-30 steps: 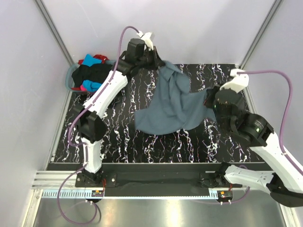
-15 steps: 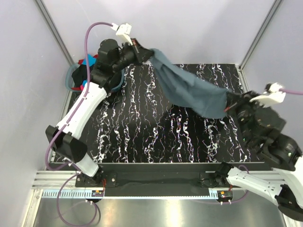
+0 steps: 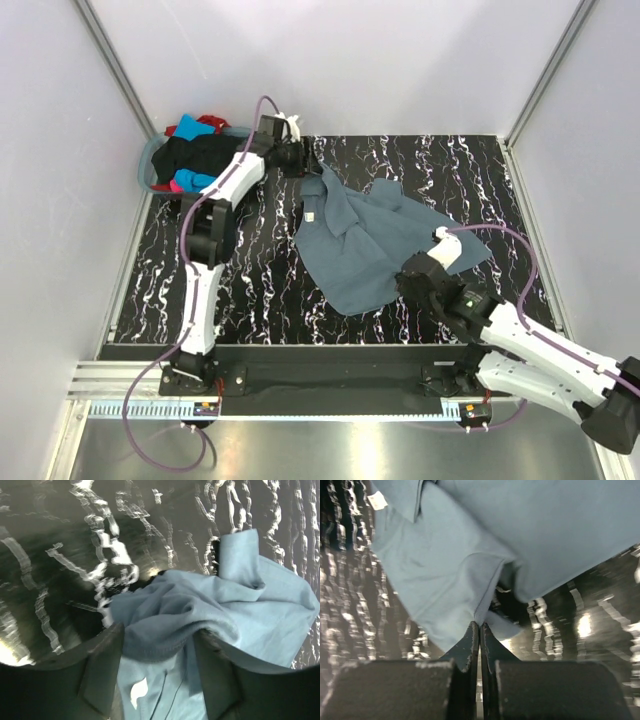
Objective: Fold and stack the t-shirts
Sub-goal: Flatten the tshirt out
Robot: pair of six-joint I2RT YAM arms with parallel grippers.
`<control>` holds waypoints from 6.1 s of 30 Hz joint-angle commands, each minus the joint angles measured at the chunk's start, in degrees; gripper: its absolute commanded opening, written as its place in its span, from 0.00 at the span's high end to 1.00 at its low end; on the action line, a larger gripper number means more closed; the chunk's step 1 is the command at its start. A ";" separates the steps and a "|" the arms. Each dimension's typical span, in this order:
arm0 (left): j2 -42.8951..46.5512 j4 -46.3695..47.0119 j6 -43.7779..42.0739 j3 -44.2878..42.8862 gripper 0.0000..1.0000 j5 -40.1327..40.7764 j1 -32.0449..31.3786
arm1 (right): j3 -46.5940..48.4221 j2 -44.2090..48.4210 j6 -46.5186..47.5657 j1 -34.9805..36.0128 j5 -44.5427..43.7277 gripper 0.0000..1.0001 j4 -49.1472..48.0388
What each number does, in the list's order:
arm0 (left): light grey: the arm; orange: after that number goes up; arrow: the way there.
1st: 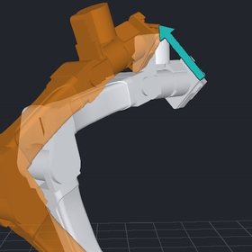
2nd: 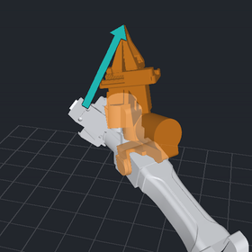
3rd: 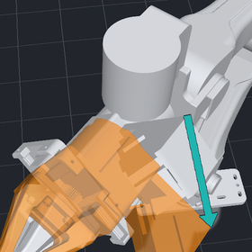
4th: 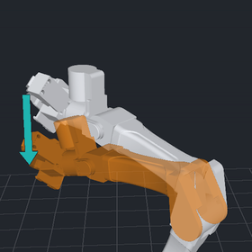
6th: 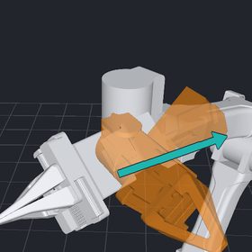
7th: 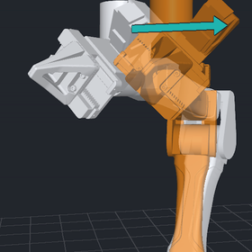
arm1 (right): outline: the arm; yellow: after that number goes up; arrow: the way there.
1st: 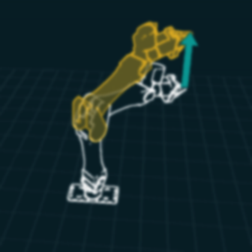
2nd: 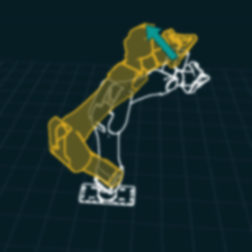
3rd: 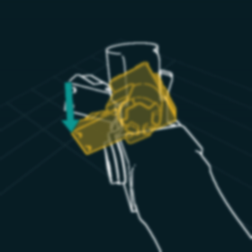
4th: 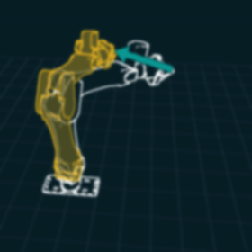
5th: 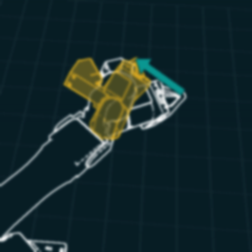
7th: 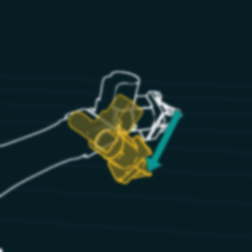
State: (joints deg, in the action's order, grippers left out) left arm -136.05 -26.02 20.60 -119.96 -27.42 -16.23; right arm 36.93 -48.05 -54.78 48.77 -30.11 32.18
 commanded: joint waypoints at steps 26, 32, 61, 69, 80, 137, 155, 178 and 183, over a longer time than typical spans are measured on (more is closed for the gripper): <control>32.53 4.76 9.72 51.94 0.62 23.63 -21.65 | 4.91 -3.71 4.23 -8.43 -8.56 0.48 -7.66; 23.58 1.24 6.66 43.95 0.62 29.07 -19.90 | 5.26 -4.60 6.62 -11.60 -5.58 0.48 -7.40; 38.76 -0.61 3.57 42.70 0.45 20.83 -3.55 | 7.01 -34.64 7.67 -11.95 31.34 0.47 -34.90; 35.06 0.80 7.08 47.71 0.56 22.59 -1.17 | 12.12 -44.75 10.40 -11.77 31.95 0.49 -40.44; 33.49 9.57 11.56 55.45 0.58 24.00 -1.17 | 11.76 -49.77 9.69 -11.77 31.60 0.51 -43.52; 47.45 13.62 16.22 63.01 0.49 20.21 -11.80 | 38.30 -51.86 11.11 -17.83 29.50 1.00 -29.11; 31.03 8.54 49.71 50.36 0.56 36.38 -20.16 | 37.61 -39.25 21.39 -21.70 19.39 0.50 -16.63; 35.56 4.23 38.64 49.02 1.00 40.07 -20.77 | 19.33 -24.90 19.55 -21.70 23.34 0.48 -16.36; 50.23 -3.58 35.56 53.16 1.00 44.81 -25.42 | 16.16 -20.51 18.57 -21.79 23.78 0.48 -16.19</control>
State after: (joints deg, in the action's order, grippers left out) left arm -95.39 -25.50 60.10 -67.42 12.10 -38.61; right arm 53.47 -72.20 -35.20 27.20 -7.77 16.80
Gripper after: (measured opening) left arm 0.012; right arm 0.514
